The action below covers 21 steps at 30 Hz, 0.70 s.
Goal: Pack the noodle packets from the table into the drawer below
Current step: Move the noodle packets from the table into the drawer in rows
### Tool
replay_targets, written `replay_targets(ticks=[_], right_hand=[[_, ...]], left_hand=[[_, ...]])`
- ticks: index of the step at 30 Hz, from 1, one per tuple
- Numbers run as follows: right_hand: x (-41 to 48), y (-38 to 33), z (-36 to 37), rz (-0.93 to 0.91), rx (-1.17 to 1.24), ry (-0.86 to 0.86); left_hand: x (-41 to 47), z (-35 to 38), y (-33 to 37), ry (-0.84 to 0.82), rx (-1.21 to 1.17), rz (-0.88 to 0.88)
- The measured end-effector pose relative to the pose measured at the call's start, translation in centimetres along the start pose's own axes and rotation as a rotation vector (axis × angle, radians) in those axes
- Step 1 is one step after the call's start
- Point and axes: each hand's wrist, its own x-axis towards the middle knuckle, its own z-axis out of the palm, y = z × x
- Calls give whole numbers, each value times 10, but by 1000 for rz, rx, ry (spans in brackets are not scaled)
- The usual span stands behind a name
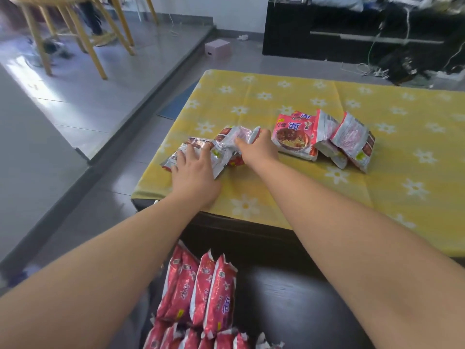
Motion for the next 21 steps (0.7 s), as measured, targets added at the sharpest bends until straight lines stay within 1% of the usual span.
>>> replay_targets(ticks=[2,4,7,9,13,16,19,21], right_hand=[[3,-8,14,49,27,12],[6,-12,21,147,112,47],[8,-20,22,304,376,28],[1,-21,17,339,508,16],[-21,-20,4,246,562,19],[-42,-15,-12,189,593,-50],[-66,-8,-32,92,526,-102],[-85,-5,-44,43,468,-127]], left_hand=[[1,-1,-6,15,-28,12],[-1,-4,-10,29,-113,38],[-5,-10,-21,114,-304,75],[-9,-16,-28,152,-403,66],[-21,-27,-34,155,-580,-42],[-32,-32,-33,183,-707,-75],[-51,-40,-25,208,-868,-77],[-67,-46,-15,171,-1043,-119]])
